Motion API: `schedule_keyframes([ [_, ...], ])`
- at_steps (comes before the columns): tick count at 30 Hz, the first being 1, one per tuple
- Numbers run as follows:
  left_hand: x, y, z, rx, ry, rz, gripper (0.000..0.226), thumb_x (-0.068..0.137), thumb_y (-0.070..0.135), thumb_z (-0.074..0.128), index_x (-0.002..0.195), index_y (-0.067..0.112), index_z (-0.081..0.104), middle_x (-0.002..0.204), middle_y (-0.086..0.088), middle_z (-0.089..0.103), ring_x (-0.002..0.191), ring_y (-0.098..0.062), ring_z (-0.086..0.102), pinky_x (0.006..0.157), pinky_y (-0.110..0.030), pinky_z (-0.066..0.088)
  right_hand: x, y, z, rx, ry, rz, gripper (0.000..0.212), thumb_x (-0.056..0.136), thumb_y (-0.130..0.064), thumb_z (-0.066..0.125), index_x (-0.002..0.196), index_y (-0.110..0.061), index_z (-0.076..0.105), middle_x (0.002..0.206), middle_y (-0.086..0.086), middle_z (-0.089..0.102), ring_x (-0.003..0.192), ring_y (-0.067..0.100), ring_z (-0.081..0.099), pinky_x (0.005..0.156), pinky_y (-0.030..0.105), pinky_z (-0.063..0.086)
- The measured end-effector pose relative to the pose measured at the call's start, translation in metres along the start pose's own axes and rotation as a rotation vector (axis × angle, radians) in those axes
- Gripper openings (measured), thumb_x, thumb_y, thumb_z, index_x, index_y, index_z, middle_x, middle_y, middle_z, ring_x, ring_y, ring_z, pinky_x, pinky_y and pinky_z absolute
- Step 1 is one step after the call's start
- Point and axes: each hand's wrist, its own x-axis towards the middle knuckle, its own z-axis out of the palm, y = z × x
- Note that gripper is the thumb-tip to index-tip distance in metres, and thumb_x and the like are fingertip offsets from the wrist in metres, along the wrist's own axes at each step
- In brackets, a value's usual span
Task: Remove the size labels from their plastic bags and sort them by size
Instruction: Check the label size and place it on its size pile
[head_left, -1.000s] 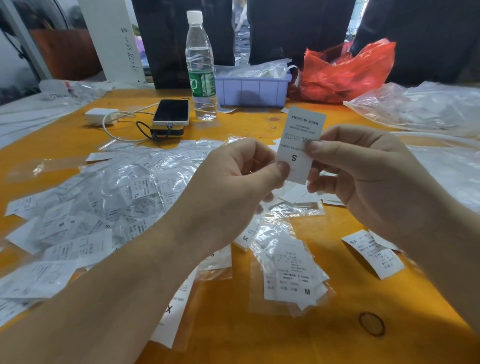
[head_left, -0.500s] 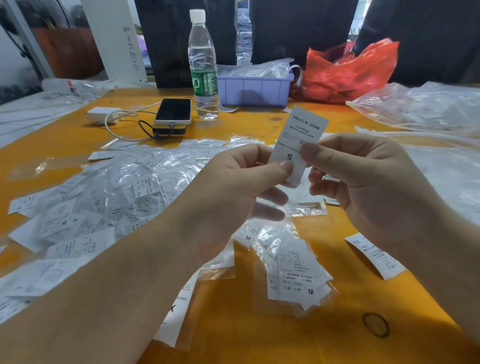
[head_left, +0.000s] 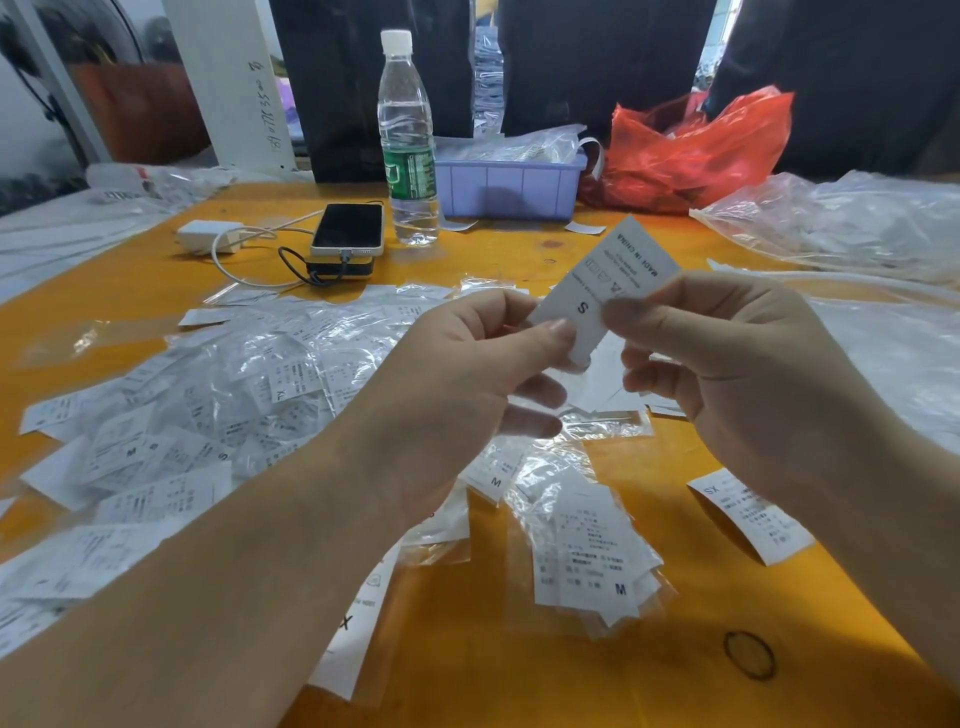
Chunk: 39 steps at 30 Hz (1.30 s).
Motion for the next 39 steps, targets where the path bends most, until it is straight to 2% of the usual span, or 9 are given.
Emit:
schedule_keyframes([
  [3,0.0001,-0.0012,0.0009,0.010,-0.008,0.010,0.007,0.091,0.016,0.061,0.091,0.014,0.068,0.078,-0.001,0.072,0.064,-0.011,0.063,0.059,-0.026,0.056,0.0007,-0.0006,-0.0003,0.018,0.063,-0.003,0.012,0.067,-0.028,0.072,0.067,-0.016,0.076,0.076,-0.003,0.073,0.059,0.006,0.056,0.060,0.021,0.053],
  [12,0.0001,-0.0029,-0.0009,0.066,0.057,0.078,0.010,0.091,0.021,0.063,0.088,0.013,0.069,0.077,0.004,0.070,0.064,-0.009,0.062,0.060,-0.026,0.057,0.0007,0.0029,-0.0011,-0.061,-0.030,0.003,0.011,0.067,-0.022,0.082,0.069,-0.013,0.075,0.076,0.000,0.072,0.062,0.009,0.058,0.061,0.023,0.052],
  [17,0.0002,-0.0028,0.0008,0.131,0.081,0.113,0.012,0.092,0.023,0.063,0.086,0.013,0.068,0.075,0.004,0.071,0.061,-0.008,0.062,0.059,-0.027,0.059,0.0015,0.0043,-0.0021,-0.054,-0.064,0.002,0.007,0.069,-0.023,0.072,0.066,-0.018,0.076,0.077,0.000,0.071,0.063,0.010,0.058,0.062,0.024,0.053],
  [21,0.0000,-0.0028,0.0000,0.197,0.062,0.119,0.014,0.092,0.026,0.061,0.090,0.015,0.069,0.076,0.004,0.071,0.063,-0.008,0.063,0.061,-0.028,0.059,-0.0010,0.0032,-0.0005,-0.048,-0.087,-0.020,0.027,0.068,-0.024,0.081,0.077,-0.001,0.072,0.081,0.002,0.072,0.063,0.012,0.058,0.061,0.025,0.052],
  [27,-0.0004,-0.0038,-0.0001,0.213,0.062,0.134,0.015,0.087,0.031,0.064,0.082,0.018,0.067,0.080,0.002,0.073,0.065,-0.010,0.065,0.061,-0.026,0.058,-0.0006,0.0012,0.0002,-0.057,-0.221,0.058,0.029,0.061,-0.031,0.073,0.083,-0.014,0.079,0.084,0.012,0.069,0.067,0.015,0.059,0.060,0.024,0.052],
  [30,0.0003,-0.0042,-0.0009,0.223,0.072,0.148,0.013,0.089,0.028,0.064,0.085,0.016,0.068,0.075,0.004,0.071,0.065,-0.010,0.065,0.060,-0.026,0.058,0.0005,0.0009,-0.0006,-0.030,-0.183,0.041,0.025,0.068,-0.028,0.076,0.087,-0.012,0.076,0.084,0.012,0.066,0.066,0.015,0.058,0.059,0.025,0.052],
  [32,0.0004,-0.0047,-0.0017,0.230,0.067,0.146,0.012,0.090,0.029,0.064,0.086,0.018,0.069,0.076,0.005,0.071,0.067,-0.011,0.066,0.060,-0.027,0.058,0.0010,-0.0003,-0.0009,0.006,-0.101,-0.002,0.009,0.075,-0.024,0.077,0.078,-0.016,0.076,0.081,0.011,0.066,0.064,0.015,0.057,0.058,0.026,0.052],
  [35,0.0001,-0.0055,-0.0024,0.236,0.046,0.138,0.012,0.089,0.031,0.064,0.089,0.020,0.069,0.079,0.008,0.072,0.071,-0.011,0.067,0.061,-0.025,0.058,-0.0002,-0.0013,-0.0012,-0.009,0.001,-0.042,0.011,0.074,-0.026,0.071,0.064,-0.020,0.073,0.075,0.010,0.066,0.062,0.015,0.055,0.059,0.027,0.051],
  [39,0.0002,-0.0063,-0.0017,0.223,0.055,0.145,0.017,0.081,0.038,0.067,0.085,0.022,0.070,0.078,0.006,0.070,0.068,-0.009,0.064,0.058,-0.024,0.054,-0.0040,-0.0002,0.0023,-0.102,-0.064,-0.040,0.011,0.070,-0.028,0.069,0.068,-0.018,0.074,0.070,0.009,0.065,0.063,0.018,0.058,0.059,0.030,0.049],
])
